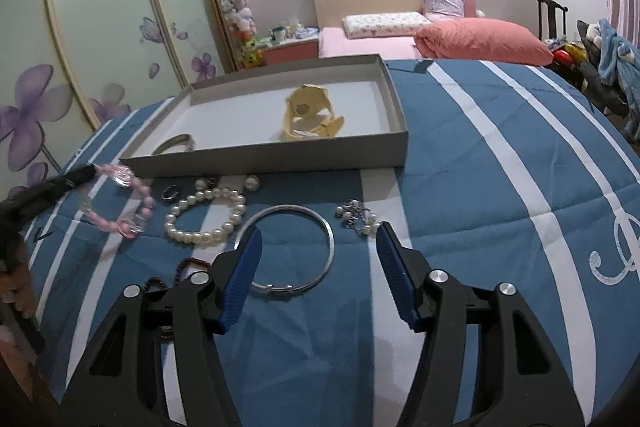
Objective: Organize jewelry
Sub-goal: 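Grasp the pink beaded bracelet with the left tool while the right tool grasps the silver earrings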
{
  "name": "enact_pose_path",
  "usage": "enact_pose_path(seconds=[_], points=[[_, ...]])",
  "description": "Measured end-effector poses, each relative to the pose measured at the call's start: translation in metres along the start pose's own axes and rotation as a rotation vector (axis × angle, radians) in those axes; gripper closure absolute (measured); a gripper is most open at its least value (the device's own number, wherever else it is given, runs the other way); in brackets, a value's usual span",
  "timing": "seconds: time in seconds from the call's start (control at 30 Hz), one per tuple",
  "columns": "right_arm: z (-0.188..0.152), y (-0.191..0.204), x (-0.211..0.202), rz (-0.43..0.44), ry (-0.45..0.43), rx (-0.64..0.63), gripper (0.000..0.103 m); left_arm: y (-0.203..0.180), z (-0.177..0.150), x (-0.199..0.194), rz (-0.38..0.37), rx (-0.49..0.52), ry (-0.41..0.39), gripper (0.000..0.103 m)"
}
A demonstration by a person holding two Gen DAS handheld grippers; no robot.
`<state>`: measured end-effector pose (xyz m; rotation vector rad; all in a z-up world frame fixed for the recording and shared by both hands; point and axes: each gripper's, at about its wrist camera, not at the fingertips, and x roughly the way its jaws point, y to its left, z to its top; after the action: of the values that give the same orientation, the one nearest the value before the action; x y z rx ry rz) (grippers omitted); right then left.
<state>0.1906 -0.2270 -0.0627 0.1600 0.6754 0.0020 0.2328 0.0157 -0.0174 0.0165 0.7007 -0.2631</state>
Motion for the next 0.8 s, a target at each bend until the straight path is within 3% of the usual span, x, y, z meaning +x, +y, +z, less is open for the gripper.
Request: enact_pose_path(seconds=[0.13, 0.47, 0.63, 0.8], points=[[0.003, -0.006, 0.009, -0.034, 0.036, 0.011, 0.056, -0.002, 0.006, -0.022, -0.042, -0.018, -0.071, 0.09], [0.017, -0.011, 0.042, -0.086, 0.131, -0.006, 0.064, -0.008, 0.007, -0.031, -0.069, -0.016, -0.099, 0.09], [0.02, -0.01, 0.046, -0.105, 0.141, -0.027, 0.089, -0.01, 0.006, -0.03, -0.071, -0.013, -0.097, 0.09], [0.02, -0.016, 0.042, -0.074, 0.132, -0.004, 0.091, -0.007, 0.003, -0.03, -0.071, -0.023, -0.096, 0.089]])
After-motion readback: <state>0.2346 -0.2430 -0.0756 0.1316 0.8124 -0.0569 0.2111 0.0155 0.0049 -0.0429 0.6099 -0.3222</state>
